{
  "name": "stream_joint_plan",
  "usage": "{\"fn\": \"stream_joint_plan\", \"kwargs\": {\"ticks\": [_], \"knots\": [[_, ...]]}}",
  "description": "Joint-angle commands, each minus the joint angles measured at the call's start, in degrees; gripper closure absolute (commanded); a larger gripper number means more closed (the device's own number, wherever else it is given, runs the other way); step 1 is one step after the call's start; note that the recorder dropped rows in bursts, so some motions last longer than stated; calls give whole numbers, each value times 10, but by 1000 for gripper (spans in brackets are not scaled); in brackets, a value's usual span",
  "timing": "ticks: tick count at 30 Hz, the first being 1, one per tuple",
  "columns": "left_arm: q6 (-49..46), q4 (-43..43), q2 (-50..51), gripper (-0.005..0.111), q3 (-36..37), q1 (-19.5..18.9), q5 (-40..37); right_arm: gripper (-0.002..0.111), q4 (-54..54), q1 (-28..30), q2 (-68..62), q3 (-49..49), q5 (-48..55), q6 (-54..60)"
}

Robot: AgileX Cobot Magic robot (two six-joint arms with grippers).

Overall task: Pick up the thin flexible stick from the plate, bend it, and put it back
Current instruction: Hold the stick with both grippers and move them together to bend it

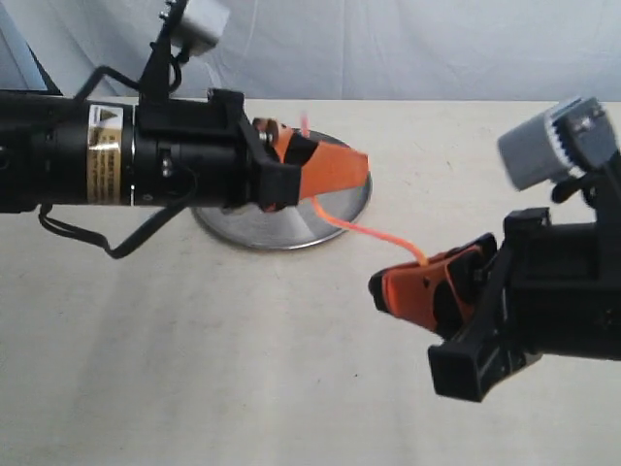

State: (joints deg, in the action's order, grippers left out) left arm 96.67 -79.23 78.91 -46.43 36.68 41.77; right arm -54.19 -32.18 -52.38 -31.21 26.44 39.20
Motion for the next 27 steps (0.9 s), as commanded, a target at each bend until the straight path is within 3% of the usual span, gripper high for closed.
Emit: {"fn": "stream_joint_plan", "kwargs": {"ticks": [1, 6, 9, 14, 17, 21, 27], "knots": [[-42, 76, -5, 107, -30, 12, 107, 109, 7, 2, -45, -8, 2, -22], [-100, 152, -5, 107, -43, 12, 97, 109, -6, 2, -59, -8, 19, -20], [-145, 150, -4, 107, -43, 12, 73, 109, -49, 2, -59, -8, 37, 11], [-116, 47, 8, 107, -41, 12, -34, 109, -197, 2, -56, -22, 105, 156], [-52, -55, 11, 107, -35, 12, -42, 109, -197, 2, -41, -33, 80, 159], [8, -104, 11, 107, -20, 12, 33, 109, -139, 2, -19, -34, 7, 121], [11, -55, -3, 107, -17, 12, 144, 109, 22, 2, -11, -34, -35, -34]]}}
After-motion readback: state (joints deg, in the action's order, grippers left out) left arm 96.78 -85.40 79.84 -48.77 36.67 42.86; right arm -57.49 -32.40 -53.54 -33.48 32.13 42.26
